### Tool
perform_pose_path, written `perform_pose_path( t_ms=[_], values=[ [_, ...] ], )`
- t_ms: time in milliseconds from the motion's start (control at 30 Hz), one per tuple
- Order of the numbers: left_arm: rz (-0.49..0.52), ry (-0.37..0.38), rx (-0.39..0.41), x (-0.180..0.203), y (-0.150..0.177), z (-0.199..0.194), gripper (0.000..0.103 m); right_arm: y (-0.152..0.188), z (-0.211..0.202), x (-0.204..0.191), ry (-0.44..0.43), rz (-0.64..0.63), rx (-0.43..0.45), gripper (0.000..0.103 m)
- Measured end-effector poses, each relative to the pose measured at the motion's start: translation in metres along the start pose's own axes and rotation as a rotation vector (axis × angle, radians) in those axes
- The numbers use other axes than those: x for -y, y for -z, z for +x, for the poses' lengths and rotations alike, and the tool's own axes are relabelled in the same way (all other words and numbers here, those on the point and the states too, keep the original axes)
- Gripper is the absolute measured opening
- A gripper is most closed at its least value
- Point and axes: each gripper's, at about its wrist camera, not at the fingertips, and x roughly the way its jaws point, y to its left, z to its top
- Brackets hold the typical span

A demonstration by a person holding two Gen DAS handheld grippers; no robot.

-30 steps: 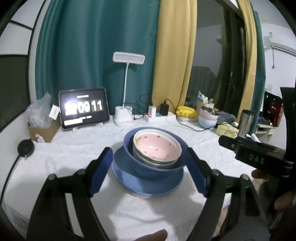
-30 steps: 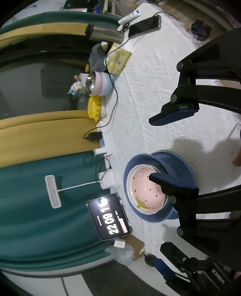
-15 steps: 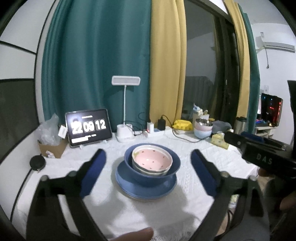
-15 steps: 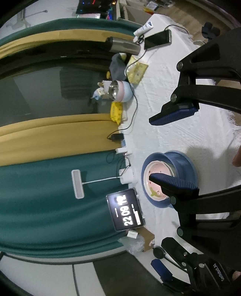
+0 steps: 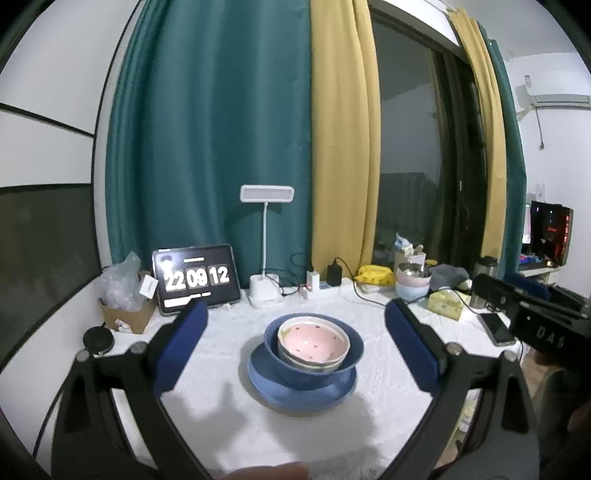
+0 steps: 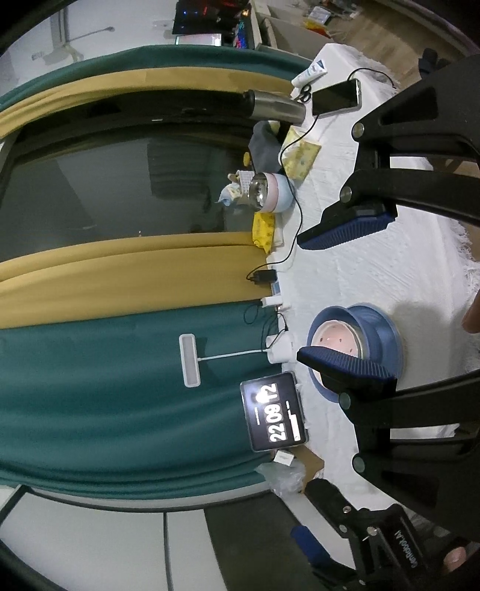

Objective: Organize plates and bowls

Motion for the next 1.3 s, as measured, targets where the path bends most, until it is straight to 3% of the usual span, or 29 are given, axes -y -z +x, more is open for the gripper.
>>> perform_pose_path(
  t_ms=[1300],
  values=[
    [0.001, 0.003, -0.002, 0.0037, -0.0023, 0.0013, 0.098, 0.0065, 0.0029, 0.0022, 0.001, 0.004, -0.015, 0.058]
  ],
)
